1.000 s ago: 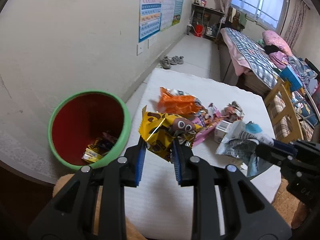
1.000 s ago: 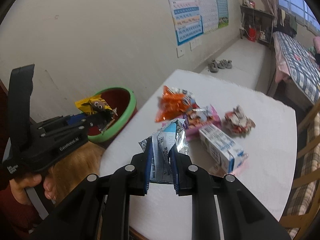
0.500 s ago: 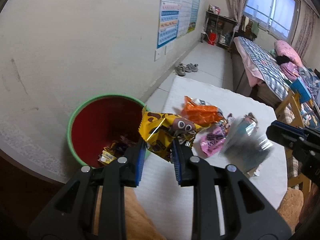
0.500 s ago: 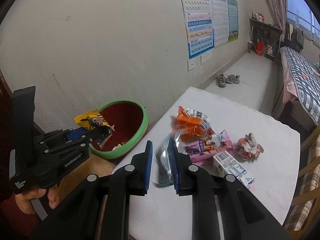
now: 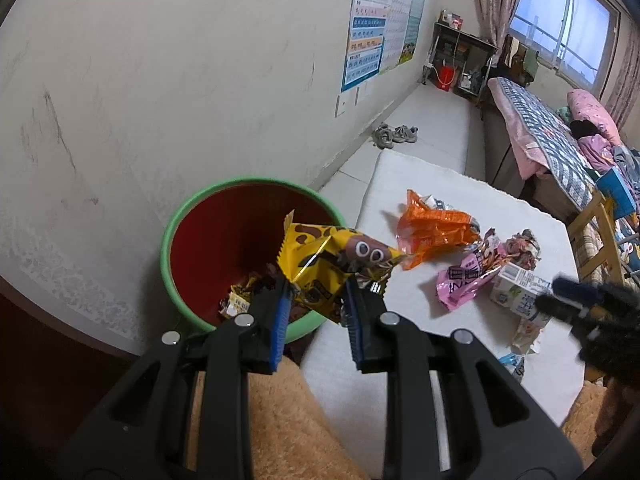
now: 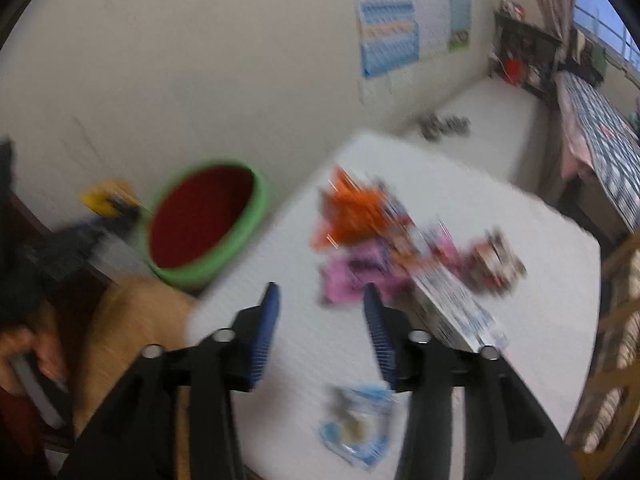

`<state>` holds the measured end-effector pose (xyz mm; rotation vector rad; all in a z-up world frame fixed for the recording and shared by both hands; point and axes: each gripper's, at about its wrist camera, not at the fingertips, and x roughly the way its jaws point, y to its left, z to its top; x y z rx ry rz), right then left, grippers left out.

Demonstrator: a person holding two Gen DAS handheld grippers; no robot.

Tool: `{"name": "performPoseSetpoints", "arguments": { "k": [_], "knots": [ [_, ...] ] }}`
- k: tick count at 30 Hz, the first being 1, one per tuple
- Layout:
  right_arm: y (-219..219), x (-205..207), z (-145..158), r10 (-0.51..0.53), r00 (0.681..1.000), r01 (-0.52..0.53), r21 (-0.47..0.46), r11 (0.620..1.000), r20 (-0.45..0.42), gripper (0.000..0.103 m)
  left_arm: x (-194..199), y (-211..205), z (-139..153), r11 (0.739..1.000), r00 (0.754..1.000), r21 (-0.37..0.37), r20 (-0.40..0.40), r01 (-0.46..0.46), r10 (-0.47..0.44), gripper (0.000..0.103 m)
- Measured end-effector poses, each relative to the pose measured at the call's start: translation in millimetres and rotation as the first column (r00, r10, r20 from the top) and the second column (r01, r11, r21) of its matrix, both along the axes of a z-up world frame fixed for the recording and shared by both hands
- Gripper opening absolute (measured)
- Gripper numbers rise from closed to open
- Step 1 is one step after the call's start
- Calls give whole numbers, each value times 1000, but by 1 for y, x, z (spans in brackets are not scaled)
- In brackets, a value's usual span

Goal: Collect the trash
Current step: 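Carry the yellow-brown wrapper with the left tool while the right carries the silver wrapper to the bin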

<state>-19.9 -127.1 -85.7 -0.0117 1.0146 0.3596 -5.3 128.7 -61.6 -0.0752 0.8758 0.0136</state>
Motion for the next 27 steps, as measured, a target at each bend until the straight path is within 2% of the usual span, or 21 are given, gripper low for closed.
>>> {"name": "performPoseSetpoints", "arguments": {
  "k": [2, 3, 5, 7, 11, 13, 14, 17, 27],
  "knots": [
    [-14, -6, -23, -23, 997, 21, -31, 999, -68, 50, -1, 1, -3, 1000, 1000, -1, -7, -5, 5, 24],
    [-22, -11, -36, -37, 993, 33, -38, 999, -108, 56, -1, 0, -5, 1000, 1000, -2, -11, -7, 7, 24],
    [-33, -21, -56, -56, 985, 49, -43, 998, -166, 60, -1, -1, -8, 1000, 1000, -9, -19, -6, 6, 24],
    [-42, -29, -80, -81, 971, 72, -48, 996, -225, 60, 1, -4, -11, 1000, 1000, -17, -31, 0, 0, 24],
    [-50, -33, -113, -116, 938, 138, 46, 989, -325, 61, 2, -16, -11, 1000, 999, -13, -30, 25, -25, 24],
    [-48, -33, -123, -110, 930, 144, 74, 987, -350, 54, 1, -21, -10, 999, 999, -5, -27, 34, -35, 24],
    [-46, -34, -124, -107, 931, 143, 78, 987, -349, 37, 0, -21, -9, 999, 999, -3, -27, 37, -37, 24],
    [-44, -37, -114, -99, 943, 138, 104, 985, -317, 30, -2, -23, -8, 999, 999, 10, -27, 42, -42, 24],
    [-40, -23, -47, -93, 983, 118, 160, 980, -158, 28, 5, -22, -4, 999, 999, 19, -8, 32, -32, 24]
  ]
}}
